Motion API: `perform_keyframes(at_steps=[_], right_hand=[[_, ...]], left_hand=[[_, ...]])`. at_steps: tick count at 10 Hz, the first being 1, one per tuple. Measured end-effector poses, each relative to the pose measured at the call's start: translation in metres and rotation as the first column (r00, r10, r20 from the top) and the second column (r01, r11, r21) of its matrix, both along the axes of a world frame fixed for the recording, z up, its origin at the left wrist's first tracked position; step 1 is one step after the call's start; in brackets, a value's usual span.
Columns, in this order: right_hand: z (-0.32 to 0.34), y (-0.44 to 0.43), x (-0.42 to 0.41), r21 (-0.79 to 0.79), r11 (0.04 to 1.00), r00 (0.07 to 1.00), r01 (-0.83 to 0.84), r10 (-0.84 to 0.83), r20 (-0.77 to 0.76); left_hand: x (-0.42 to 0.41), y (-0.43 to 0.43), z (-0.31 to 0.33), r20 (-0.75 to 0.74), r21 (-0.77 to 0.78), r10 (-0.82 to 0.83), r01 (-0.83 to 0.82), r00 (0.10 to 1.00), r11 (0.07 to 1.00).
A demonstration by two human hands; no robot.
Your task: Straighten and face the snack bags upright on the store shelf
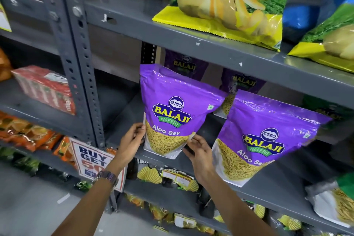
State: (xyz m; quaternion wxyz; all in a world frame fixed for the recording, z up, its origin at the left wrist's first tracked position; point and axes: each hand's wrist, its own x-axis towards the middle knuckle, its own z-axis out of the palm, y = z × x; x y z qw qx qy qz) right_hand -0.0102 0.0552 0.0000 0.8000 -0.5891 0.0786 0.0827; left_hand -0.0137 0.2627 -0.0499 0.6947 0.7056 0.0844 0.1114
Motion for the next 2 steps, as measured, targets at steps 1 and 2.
perform_keyframes(at_steps=[1, 2], right_hand=[[0.003, 0.0, 0.002, -0.02, 1.0, 1.0, 0.008, -0.008, -0.014], [0.002, 0.002, -0.006, -0.059, 0.994, 0.995, 0.092, -0.09, 0.03]], left_hand=[[-0.004, -0.001, 0.008, -0.016, 0.011, 0.014, -0.014, 1.0, 1.0], [-0.015, -0.014, 0.01, 0.087, 0.01, 0.186, -0.187, 0.979, 0.982]])
